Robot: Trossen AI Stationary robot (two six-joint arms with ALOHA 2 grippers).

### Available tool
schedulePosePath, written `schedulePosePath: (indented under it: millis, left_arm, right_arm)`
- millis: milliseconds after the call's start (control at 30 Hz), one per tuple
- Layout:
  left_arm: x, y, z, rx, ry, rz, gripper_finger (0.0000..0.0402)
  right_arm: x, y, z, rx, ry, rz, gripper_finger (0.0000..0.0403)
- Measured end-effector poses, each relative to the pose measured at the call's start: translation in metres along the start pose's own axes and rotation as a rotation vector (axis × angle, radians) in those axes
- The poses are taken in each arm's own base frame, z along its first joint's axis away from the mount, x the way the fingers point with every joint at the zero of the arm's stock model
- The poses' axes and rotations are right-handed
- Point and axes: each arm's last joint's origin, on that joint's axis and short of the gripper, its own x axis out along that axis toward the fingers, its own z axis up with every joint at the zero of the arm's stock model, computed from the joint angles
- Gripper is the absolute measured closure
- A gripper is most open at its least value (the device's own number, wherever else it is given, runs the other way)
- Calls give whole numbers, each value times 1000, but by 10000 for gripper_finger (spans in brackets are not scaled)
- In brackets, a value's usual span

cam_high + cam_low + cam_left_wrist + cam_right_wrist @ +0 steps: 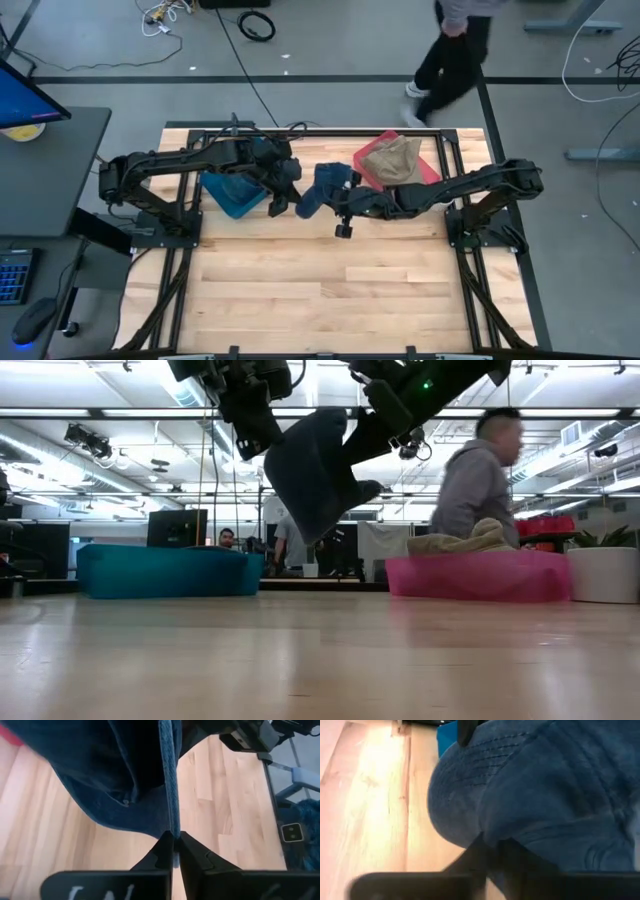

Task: Pick & Place hat
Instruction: Put the blue cap into the blue bin

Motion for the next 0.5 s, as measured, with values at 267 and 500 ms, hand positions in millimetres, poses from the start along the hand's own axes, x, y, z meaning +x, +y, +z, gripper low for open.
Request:
schedulePosePath:
  millis: [267,500]
  left_arm:
    - [0,3,0,17,0,124,357]
    - [0,3,7,98,-61,132,294]
  right_arm:
    - [2,-5,0,14,-2,33,390]
    - [3,-7,1,20,-13,36,396]
